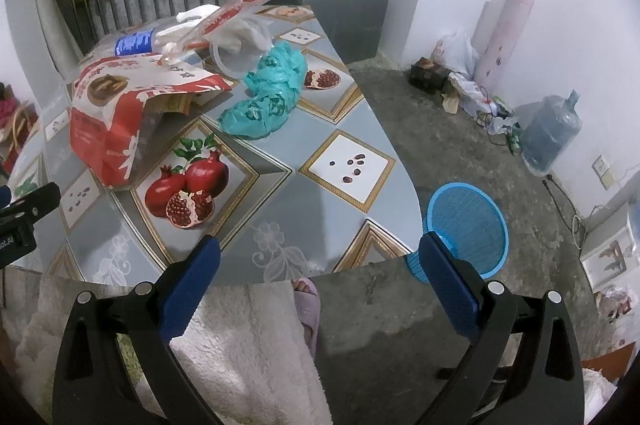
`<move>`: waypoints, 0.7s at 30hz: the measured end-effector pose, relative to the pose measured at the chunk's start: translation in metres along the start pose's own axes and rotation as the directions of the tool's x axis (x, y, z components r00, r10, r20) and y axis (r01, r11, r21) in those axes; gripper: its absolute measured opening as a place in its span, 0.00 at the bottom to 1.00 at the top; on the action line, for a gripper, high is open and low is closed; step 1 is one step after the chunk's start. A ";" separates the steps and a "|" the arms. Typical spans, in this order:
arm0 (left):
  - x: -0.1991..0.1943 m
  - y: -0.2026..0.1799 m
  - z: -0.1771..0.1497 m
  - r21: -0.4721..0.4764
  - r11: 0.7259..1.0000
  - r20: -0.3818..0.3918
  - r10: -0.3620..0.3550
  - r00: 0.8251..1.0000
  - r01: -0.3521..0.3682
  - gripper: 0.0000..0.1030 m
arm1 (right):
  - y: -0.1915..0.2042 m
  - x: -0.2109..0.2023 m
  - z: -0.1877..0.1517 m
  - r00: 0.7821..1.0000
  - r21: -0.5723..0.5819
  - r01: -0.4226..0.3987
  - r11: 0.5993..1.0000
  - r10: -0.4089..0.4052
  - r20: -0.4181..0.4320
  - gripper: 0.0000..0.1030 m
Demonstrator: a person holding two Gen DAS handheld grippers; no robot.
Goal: Collect trash
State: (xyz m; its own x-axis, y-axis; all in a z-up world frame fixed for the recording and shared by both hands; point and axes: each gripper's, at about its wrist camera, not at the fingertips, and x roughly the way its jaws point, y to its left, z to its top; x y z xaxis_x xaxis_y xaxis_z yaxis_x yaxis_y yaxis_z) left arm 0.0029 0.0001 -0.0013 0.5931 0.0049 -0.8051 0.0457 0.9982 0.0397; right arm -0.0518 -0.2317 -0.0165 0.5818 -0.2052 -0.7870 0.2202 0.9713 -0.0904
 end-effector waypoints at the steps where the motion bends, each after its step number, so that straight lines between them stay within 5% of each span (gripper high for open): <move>1: 0.000 0.000 0.000 0.000 1.000 0.000 0.000 1.000 0.000 0.91 | 0.001 -0.001 0.001 1.000 -0.002 0.003 1.000 -0.003 0.001 0.94; 21: 0.000 -0.006 -0.003 0.012 1.000 0.003 -0.006 1.000 0.006 0.91 | -0.002 -0.003 0.002 1.000 0.025 0.007 1.000 -0.007 0.006 0.94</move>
State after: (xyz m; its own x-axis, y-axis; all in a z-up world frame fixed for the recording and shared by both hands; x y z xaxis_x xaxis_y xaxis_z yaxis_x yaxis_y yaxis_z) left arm 0.0007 -0.0057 -0.0032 0.5956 -0.0013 -0.8033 0.0586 0.9974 0.0419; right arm -0.0527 -0.2331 -0.0131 0.5851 -0.2131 -0.7824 0.2440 0.9664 -0.0808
